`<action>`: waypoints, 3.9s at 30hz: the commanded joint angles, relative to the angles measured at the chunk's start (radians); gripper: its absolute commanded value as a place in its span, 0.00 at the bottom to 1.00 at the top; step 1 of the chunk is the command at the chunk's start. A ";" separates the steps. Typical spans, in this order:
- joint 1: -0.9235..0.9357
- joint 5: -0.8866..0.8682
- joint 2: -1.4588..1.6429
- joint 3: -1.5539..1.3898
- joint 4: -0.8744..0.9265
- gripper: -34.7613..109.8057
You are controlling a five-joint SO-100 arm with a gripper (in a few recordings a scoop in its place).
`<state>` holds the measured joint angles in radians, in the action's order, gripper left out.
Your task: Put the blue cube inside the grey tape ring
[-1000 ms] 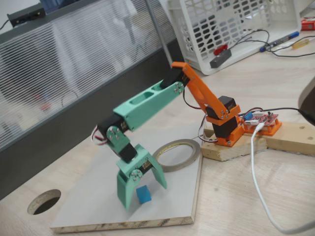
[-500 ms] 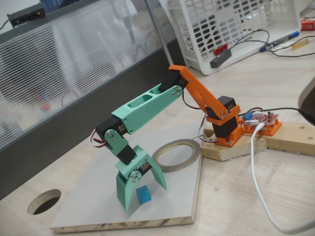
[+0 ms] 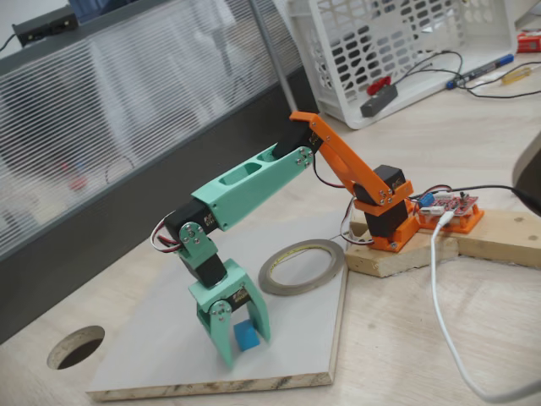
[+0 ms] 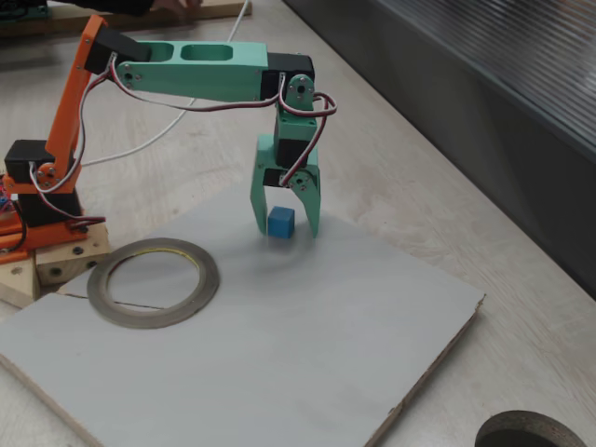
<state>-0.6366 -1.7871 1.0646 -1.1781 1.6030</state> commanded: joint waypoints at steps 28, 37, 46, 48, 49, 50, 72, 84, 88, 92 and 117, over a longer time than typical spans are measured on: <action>-0.018 -0.015 0.031 0.021 -0.071 0.32; -0.018 -0.018 0.031 0.021 -0.069 0.32; -0.018 -0.012 0.031 0.021 -0.069 0.32; -0.018 -0.012 0.031 0.021 -0.069 0.32; -0.018 -0.012 0.031 0.021 -0.069 0.32; -0.018 -0.012 0.031 0.021 -0.069 0.32; -0.005 -0.017 0.284 0.006 -0.057 0.32; 0.328 -0.012 0.281 0.006 -0.069 0.32; 0.534 -0.011 0.281 0.006 -0.069 0.32; 0.637 -0.011 0.278 0.006 -0.069 0.32; 0.721 -0.011 0.833 -0.696 -0.069 0.32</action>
<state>0.0629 -1.7886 1.7518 -1.7549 1.5248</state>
